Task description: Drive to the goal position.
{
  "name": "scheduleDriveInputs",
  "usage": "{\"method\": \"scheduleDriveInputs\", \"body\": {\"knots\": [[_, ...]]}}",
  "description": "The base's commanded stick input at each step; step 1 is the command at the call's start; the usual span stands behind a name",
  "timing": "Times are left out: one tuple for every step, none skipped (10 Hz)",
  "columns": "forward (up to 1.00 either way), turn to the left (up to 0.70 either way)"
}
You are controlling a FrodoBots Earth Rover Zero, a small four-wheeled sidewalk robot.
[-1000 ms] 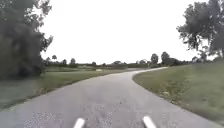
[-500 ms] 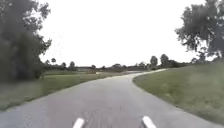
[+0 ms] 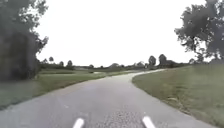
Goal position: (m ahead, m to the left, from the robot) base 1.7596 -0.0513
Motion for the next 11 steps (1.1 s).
{"method": "scheduleDriveInputs", "body": {"knots": [[0.50,0.00],[0.50,0.00],[0.50,0.00],[0.50,0.27],[0.50,0.41],[0.50,0.50],[0.50,0.50],[0.50,0.50],[0.50,0.45],[0.50,0.25],[0.50,0.06]]}}
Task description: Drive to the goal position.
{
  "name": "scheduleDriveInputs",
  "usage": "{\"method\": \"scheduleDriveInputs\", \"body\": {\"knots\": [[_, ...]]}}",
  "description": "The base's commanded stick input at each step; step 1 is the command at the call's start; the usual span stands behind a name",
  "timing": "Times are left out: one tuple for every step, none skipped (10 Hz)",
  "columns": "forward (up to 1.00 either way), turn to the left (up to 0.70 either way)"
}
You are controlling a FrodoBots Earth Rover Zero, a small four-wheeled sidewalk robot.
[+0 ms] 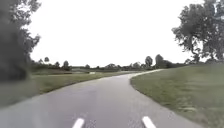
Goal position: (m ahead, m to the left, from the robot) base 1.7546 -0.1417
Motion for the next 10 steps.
{"method": "scheduleDriveInputs", "body": {"knots": [[0.50,0.00],[0.50,0.00],[0.50,0.00],[0.50,0.00],[0.50,0.00],[0.50,0.00],[0.50,0.00],[0.50,0.00],[0.50,0.00],[0.50,0.00]]}}
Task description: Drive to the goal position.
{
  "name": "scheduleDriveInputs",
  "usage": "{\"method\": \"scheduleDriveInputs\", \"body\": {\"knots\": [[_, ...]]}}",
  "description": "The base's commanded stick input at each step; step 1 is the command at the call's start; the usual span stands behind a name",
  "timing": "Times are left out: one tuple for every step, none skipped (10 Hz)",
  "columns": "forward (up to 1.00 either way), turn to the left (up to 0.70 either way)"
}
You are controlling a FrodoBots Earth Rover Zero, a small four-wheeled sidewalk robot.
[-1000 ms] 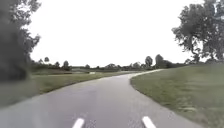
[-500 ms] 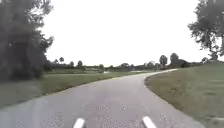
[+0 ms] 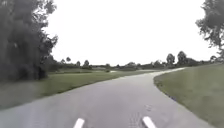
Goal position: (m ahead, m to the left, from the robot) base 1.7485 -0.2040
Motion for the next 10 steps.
{"method": "scheduleDriveInputs", "body": {"knots": [[0.50,0.00],[0.50,0.00],[0.50,0.00],[0.50,0.00],[0.50,0.00],[0.50,0.00],[0.50,0.00],[0.50,0.00],[0.50,0.00],[0.50,0.00]]}}
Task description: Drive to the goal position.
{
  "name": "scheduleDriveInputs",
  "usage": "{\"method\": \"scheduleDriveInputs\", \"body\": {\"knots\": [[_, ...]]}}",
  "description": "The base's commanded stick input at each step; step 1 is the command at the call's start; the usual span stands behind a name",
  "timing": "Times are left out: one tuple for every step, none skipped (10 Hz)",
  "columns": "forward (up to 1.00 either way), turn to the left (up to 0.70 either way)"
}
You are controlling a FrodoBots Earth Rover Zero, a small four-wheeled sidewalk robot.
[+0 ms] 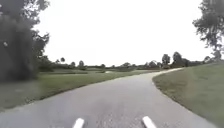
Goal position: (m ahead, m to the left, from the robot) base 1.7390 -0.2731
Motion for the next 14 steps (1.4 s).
{"method": "scheduleDriveInputs", "body": {"knots": [[0.50,0.00],[0.50,0.00],[0.50,0.00],[0.50,0.00],[0.50,0.00],[0.50,0.00],[0.50,0.00],[0.50,0.00],[0.50,0.00],[0.50,0.00],[0.50,0.00],[0.50,0.00],[0.50,0.00],[0.50,0.00]]}}
